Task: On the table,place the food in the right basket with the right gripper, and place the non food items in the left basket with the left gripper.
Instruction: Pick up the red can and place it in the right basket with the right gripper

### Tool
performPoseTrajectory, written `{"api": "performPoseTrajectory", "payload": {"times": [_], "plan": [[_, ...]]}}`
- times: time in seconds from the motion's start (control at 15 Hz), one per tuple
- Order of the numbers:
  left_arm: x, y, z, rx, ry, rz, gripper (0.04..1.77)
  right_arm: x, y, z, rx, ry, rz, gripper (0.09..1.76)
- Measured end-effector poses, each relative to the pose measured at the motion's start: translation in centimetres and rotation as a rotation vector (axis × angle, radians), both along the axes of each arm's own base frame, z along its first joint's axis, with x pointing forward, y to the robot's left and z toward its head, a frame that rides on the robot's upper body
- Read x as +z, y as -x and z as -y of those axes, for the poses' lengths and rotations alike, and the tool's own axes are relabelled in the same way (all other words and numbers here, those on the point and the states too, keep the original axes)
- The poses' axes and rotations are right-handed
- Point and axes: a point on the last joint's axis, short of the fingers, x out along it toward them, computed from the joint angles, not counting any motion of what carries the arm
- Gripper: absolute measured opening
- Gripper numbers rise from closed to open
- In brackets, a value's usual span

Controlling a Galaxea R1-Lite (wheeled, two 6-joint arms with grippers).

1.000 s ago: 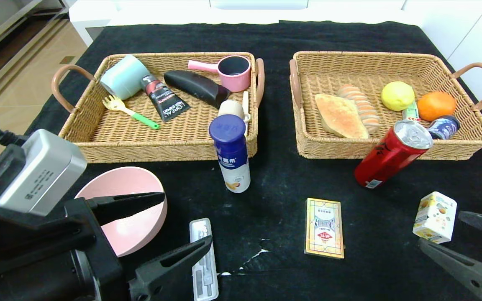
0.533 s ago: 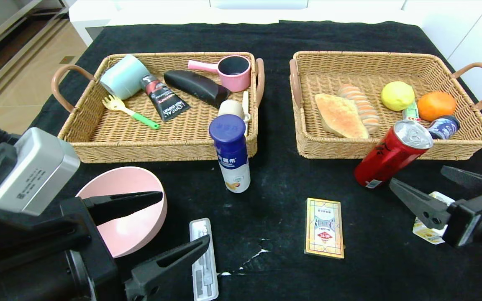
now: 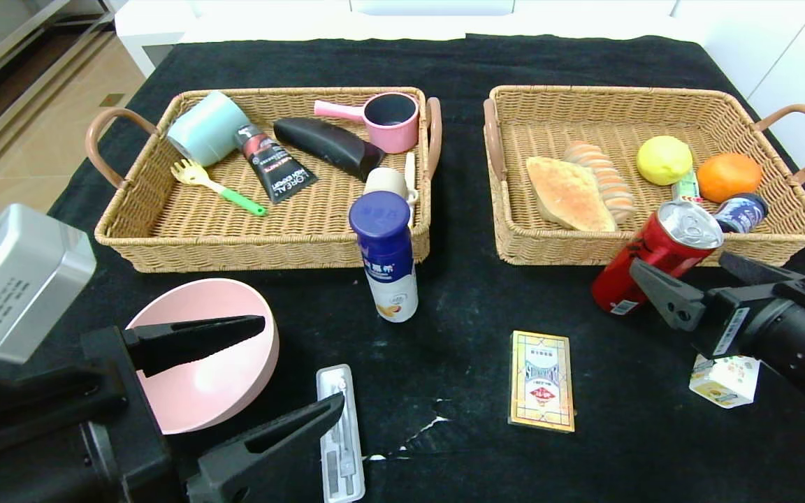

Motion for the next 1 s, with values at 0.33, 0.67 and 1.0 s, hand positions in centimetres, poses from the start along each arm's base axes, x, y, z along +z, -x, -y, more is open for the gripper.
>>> {"api": "performPoseTrajectory", "payload": {"times": [0.33, 0.67, 1.0], "plan": [[0.2, 0.2, -0.1, -0.005, 0.008, 0.007, 1.72, -0.3, -1.6, -0.3, -0.03, -0.012, -0.006, 1.71], [0.3, 0.4, -0.3, -0.004, 0.015, 0.015, 1.72, -0.9, -3.2, -0.5, -0.057, -0.024, -0.01, 1.71], [0.5, 0.5, -0.5, -0.006, 0.021, 0.021, 1.72, -0.8, -4.1, -0.4, -0.081, -0.035, 0.009, 1.71]]}}
